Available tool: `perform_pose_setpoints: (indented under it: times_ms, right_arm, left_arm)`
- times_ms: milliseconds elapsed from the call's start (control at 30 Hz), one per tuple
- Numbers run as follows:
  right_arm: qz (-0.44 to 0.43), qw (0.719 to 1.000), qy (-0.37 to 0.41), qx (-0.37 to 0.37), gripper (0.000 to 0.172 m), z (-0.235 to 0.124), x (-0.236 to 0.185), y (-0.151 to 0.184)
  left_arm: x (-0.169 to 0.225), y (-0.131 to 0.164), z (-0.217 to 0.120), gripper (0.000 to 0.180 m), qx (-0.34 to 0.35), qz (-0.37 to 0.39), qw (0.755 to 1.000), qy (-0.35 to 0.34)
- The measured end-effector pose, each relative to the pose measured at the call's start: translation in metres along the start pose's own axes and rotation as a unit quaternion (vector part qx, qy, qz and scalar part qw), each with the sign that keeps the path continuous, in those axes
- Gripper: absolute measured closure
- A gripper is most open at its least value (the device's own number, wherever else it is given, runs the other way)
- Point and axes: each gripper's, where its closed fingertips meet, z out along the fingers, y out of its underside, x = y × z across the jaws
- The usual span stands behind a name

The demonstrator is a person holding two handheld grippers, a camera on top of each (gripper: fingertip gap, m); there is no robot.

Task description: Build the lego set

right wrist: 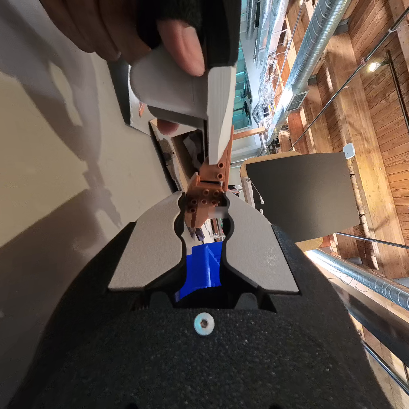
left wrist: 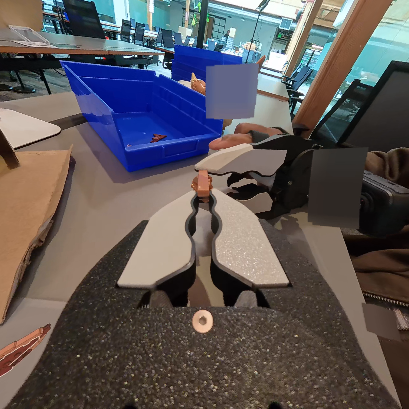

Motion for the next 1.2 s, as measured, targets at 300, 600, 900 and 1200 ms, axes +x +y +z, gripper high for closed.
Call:
perform_pose_setpoints:
  times_ms: [300,600,900,1200]
  right_arm:
    - [0.011,1.000,-0.002,-0.007,0.141,0.0011,-0.0007,0.0025]
    - [0.016,1.000,-0.006,-0.012,0.141,0.0020,-0.0021,0.0038]
    - [0.025,1.000,-0.009,-0.015,0.142,0.0022,-0.0023,0.0048]
    - [0.038,0.999,-0.015,-0.016,0.142,0.0022,-0.0028,0.0055]
  left_arm:
    - [-0.0010,0.0020,0.0023,0.173,-0.008,0.003,1.000,-0.014]
    - [-0.0029,0.0039,0.0027,0.172,-0.024,0.036,0.998,-0.041]
    - [-0.0032,0.0042,0.0036,0.173,-0.031,0.061,0.996,-0.061]
    - [-0.0031,0.0045,0.0040,0.173,-0.026,0.073,0.995,-0.059]
